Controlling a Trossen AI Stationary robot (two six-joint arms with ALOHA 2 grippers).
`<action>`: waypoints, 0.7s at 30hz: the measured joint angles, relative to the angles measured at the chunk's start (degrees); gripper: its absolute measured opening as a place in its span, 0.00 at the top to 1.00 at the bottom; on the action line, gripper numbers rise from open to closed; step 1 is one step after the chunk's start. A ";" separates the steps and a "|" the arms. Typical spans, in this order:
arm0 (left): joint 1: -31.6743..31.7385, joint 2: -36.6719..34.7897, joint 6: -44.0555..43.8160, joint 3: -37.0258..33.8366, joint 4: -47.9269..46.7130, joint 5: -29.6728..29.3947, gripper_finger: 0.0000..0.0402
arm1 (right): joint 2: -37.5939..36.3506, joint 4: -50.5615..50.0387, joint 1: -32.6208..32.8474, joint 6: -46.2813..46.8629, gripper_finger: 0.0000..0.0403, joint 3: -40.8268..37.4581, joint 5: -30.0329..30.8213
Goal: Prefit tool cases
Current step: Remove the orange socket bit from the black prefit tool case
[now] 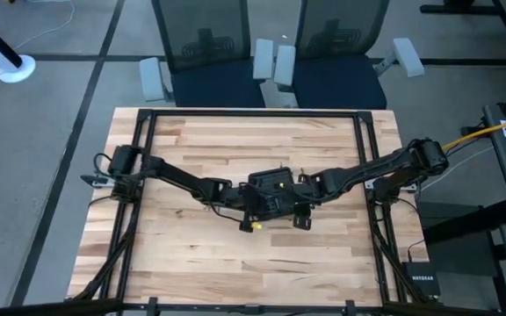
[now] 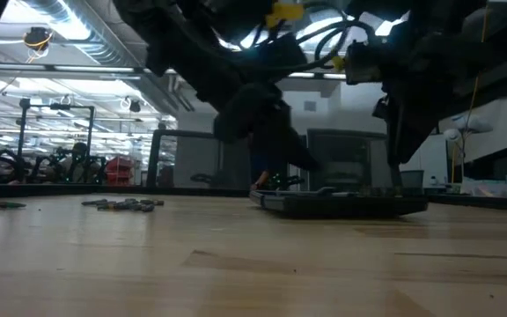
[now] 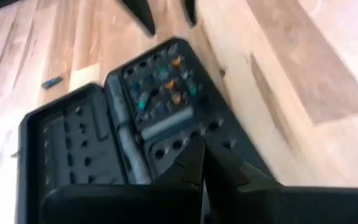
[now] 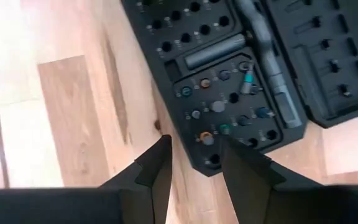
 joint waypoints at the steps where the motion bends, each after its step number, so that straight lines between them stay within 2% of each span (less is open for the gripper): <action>1: 0.01 0.54 -0.21 0.60 0.01 -0.01 1.00 | 0.00 -0.07 -0.01 0.11 0.67 0.00 0.01; 11: 0.07 5.44 -3.23 1.32 0.57 0.14 1.00 | -0.05 1.58 -0.06 2.71 0.67 -1.89 -0.76; 21: 0.09 5.50 -5.03 1.34 0.64 0.14 1.00 | 1.00 6.15 -0.06 4.38 0.67 -4.83 0.35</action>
